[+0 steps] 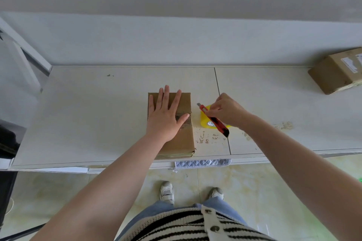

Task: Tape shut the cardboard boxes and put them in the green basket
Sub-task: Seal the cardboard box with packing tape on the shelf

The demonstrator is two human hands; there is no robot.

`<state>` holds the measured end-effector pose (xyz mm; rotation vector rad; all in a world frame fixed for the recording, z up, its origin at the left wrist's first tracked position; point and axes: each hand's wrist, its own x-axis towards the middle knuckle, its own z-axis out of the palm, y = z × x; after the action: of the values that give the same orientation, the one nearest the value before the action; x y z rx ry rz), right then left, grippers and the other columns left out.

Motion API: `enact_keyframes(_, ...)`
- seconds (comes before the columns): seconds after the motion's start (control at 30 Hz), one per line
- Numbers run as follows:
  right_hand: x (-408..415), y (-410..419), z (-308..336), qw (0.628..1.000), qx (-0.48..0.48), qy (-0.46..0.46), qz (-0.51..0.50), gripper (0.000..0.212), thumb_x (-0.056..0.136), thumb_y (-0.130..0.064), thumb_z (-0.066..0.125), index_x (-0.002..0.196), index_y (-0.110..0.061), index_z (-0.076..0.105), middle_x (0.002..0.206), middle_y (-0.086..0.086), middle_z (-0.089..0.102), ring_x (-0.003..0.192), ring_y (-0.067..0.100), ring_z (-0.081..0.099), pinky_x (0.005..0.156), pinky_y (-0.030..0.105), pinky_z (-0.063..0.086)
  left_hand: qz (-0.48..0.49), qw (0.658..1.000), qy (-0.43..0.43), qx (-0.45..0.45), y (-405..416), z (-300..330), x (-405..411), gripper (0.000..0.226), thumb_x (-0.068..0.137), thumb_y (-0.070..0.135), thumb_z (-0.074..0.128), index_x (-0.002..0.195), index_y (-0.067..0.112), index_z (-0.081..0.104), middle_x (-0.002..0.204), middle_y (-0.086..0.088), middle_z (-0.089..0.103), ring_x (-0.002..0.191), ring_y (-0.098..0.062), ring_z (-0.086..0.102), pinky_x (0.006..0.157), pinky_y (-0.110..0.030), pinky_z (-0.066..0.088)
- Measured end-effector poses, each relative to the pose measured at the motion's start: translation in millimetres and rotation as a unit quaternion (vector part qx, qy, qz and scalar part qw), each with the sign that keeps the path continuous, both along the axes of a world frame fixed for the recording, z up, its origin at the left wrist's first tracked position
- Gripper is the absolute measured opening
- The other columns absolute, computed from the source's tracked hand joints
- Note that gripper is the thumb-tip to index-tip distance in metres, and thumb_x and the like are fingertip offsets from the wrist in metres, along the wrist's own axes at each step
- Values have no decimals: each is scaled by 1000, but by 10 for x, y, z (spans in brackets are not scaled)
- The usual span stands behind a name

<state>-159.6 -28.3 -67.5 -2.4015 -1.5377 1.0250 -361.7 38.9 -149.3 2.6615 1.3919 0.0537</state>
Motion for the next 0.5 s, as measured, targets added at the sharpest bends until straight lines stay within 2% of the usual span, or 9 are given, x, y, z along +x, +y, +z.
enact_keyframes(0.07, -26, -1, -4, 999, -21, -29, 30, 32, 91, -43, 62, 92, -14, 76, 107, 1, 42, 94, 15, 49, 82, 29, 45, 0, 1000, 0, -2, 7, -7, 0, 77, 89, 73, 1, 151, 35, -21, 161, -7, -23, 149, -25, -20, 118, -48, -15)
enact_keyframes(0.13, -36, 0, 18, 999, -24, -28, 30, 32, 91, -44, 62, 97, -15, 76, 111, 1, 41, 101, 16, 47, 87, 30, 45, -1, 1000, 0, 0, 3, -12, -5, 77, 88, 73, 1, 151, 35, -21, 161, -7, -23, 149, -25, -19, 119, -48, -14)
enact_keyframes(0.23, -25, -4, 43, 998, -34, -22, 39, 20, 91, -37, 63, 90, -20, 73, 114, 0, 39, 101, 15, 45, 88, 30, 43, -4, 1000, 0, 3, 5, -12, -9, 78, 89, 73, 4, 152, 34, -19, 162, -7, -21, 149, -26, -18, 119, -49, -13)
enact_keyframes(0.33, -18, -9, 45, 998, -44, -4, 44, 16, 90, -32, 62, 78, -23, 69, 114, 0, 38, 103, 15, 43, 89, 31, 43, -5, 1000, -2, 2, -2, -9, -7, 78, 89, 73, 4, 153, 34, -18, 162, -7, -20, 150, -26, -18, 120, -49, -12)
enact_keyframes(0.4, -36, 9, 25, 998, -44, -15, 44, 14, 90, -32, 63, 87, -22, 71, 115, 1, 38, 105, 16, 41, 91, 31, 43, -5, 1000, -1, 2, 0, -3, -7, 78, 88, 73, 2, 152, 34, -19, 162, -7, -21, 149, -26, -18, 119, -49, -13)
enact_keyframes(0.47, -64, 14, -26, 998, -32, -47, 39, 22, 92, -36, 61, 95, -17, 72, 112, 0, 38, 105, 16, 41, 90, 31, 43, -5, 1000, -1, 1, -1, 5, -10, 78, 88, 73, 2, 152, 34, -19, 162, -7, -22, 149, -26, -19, 119, -48, -14)
enact_keyframes(0.5, -80, 11, -47, 997, -17, -64, 35, 26, 93, -38, 59, 92, -15, 72, 109, 1, 40, 100, 16, 43, 87, 31, 45, -5, 1000, -2, 1, -2, 6, -10, 78, 88, 73, 2, 152, 34, -19, 162, -7, -22, 149, -26, -19, 119, -49, -14)
